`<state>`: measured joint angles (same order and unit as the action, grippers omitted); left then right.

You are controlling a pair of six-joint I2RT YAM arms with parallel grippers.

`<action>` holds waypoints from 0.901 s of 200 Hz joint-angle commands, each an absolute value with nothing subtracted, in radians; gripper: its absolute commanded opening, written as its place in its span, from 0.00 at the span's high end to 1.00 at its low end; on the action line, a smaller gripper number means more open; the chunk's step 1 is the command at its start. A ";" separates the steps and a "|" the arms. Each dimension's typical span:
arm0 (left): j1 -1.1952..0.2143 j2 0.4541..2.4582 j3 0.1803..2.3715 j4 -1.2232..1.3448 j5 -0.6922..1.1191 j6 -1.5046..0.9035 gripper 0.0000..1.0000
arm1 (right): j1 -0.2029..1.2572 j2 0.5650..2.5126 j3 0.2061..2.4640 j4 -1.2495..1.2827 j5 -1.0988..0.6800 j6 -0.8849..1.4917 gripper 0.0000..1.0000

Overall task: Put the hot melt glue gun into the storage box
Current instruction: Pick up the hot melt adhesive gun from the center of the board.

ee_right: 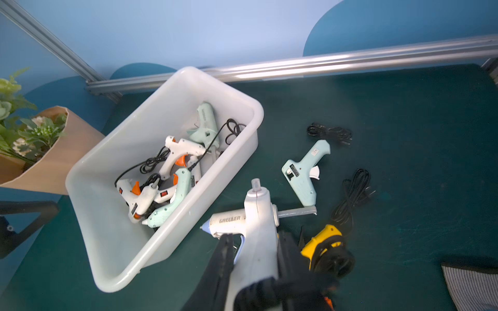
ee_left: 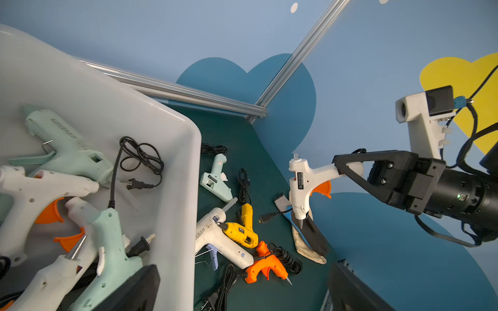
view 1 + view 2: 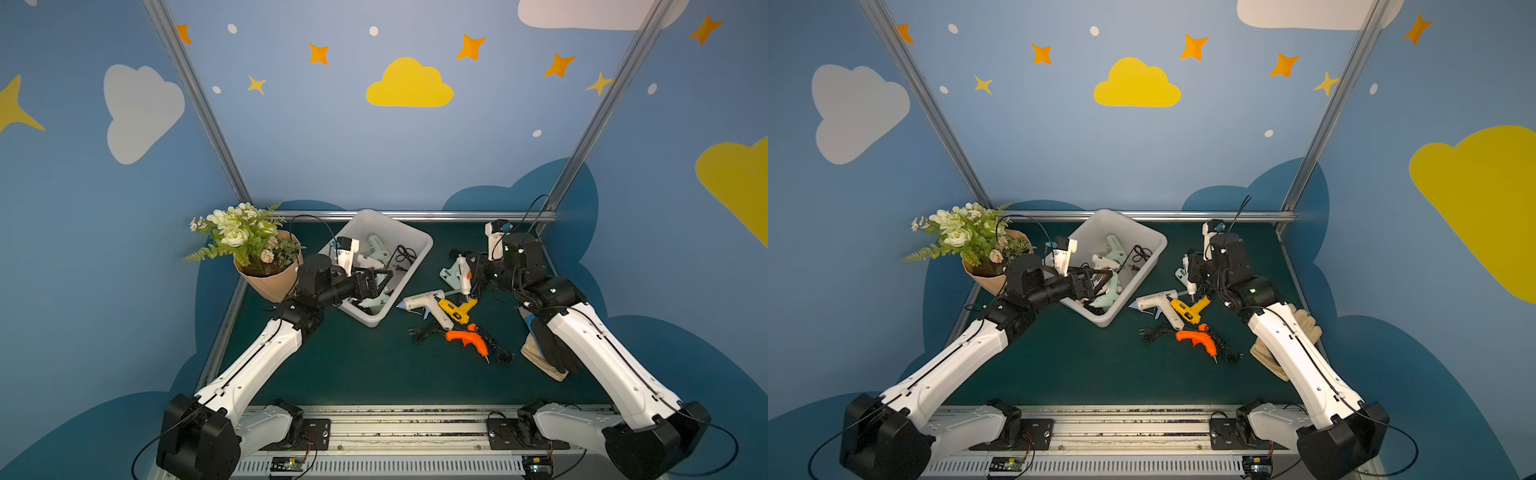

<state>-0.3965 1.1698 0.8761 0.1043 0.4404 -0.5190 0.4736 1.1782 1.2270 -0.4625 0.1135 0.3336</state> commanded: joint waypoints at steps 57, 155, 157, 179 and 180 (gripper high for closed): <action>-0.571 1.227 0.951 0.263 0.651 -0.420 0.00 | 0.469 1.125 1.254 -0.298 -0.085 0.495 1.00; -0.596 1.349 1.017 0.276 0.675 -0.499 0.11 | 0.416 1.135 1.198 -0.042 -0.492 0.782 1.00; -0.597 1.352 1.019 0.277 0.680 -0.501 0.12 | 0.415 1.137 1.197 -0.036 -0.498 0.785 1.00; -0.597 1.374 1.049 0.279 0.716 -0.517 0.17 | 0.414 1.150 1.188 0.007 -0.536 0.823 1.00; -0.597 1.375 1.051 0.279 0.716 -0.517 0.17 | 0.414 1.150 1.188 0.009 -0.538 0.825 1.00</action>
